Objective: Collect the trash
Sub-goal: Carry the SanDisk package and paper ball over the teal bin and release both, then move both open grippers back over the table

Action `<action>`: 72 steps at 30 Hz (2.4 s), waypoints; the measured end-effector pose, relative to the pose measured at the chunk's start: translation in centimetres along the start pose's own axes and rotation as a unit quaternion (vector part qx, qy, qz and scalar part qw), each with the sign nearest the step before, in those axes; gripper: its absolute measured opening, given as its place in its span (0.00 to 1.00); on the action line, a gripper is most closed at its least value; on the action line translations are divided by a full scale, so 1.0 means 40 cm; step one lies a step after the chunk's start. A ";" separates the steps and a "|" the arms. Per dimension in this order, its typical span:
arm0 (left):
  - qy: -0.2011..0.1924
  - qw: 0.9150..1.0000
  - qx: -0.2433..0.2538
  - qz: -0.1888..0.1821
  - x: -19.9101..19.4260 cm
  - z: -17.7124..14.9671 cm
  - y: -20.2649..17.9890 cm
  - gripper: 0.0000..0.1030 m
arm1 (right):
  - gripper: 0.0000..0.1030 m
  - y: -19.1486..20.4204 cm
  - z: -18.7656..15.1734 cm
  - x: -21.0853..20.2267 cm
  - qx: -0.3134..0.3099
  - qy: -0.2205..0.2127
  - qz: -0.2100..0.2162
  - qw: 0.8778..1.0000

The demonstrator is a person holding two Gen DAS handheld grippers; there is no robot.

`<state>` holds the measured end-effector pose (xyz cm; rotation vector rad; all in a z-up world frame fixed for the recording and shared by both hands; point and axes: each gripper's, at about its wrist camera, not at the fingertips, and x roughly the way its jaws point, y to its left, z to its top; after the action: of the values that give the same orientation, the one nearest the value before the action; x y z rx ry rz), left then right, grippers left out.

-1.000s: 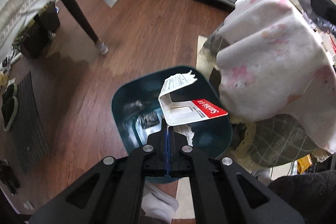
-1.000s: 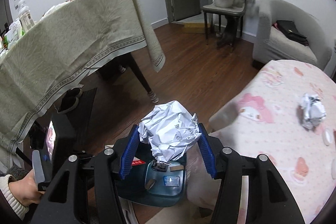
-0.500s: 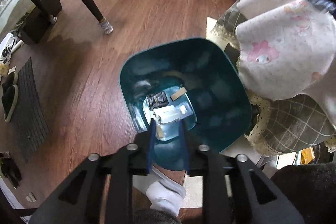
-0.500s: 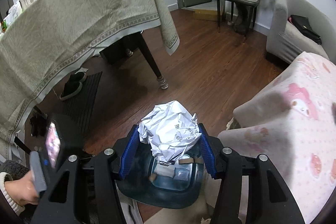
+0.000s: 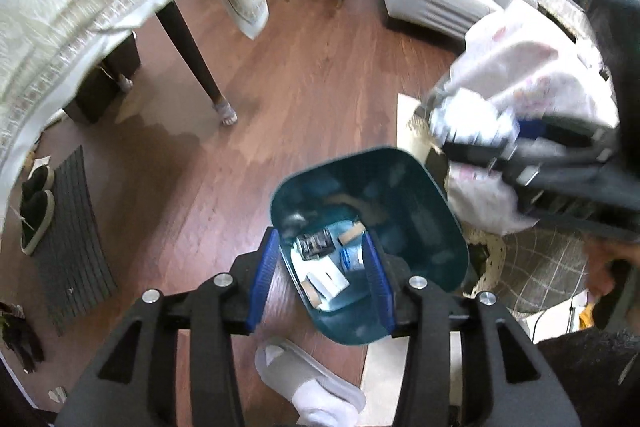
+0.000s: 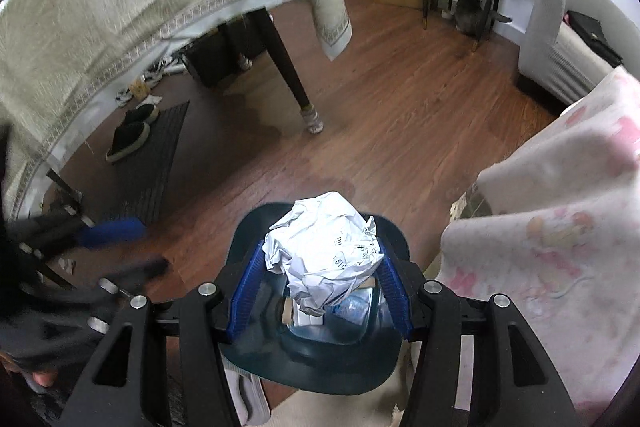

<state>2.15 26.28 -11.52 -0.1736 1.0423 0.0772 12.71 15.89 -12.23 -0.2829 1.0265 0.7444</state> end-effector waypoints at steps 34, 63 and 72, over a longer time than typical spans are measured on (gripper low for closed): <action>-0.172 0.984 0.001 -0.040 -0.270 0.149 -0.127 0.31 | 0.74 0.012 -0.088 -0.018 -0.053 0.032 0.011 0.998; -0.184 0.978 0.037 -0.094 -0.204 0.277 -0.446 0.60 | 0.57 -0.321 -0.152 -0.467 0.031 -0.124 -0.073 0.989; -0.187 0.974 0.051 -0.113 -0.165 0.314 -0.547 0.65 | 0.57 -0.498 -0.218 -0.565 0.083 -0.154 -0.110 0.978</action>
<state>12.71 7.15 2.68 -0.1746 0.6434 -0.1466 13.51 -12.91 0.20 -0.1280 0.7423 0.4810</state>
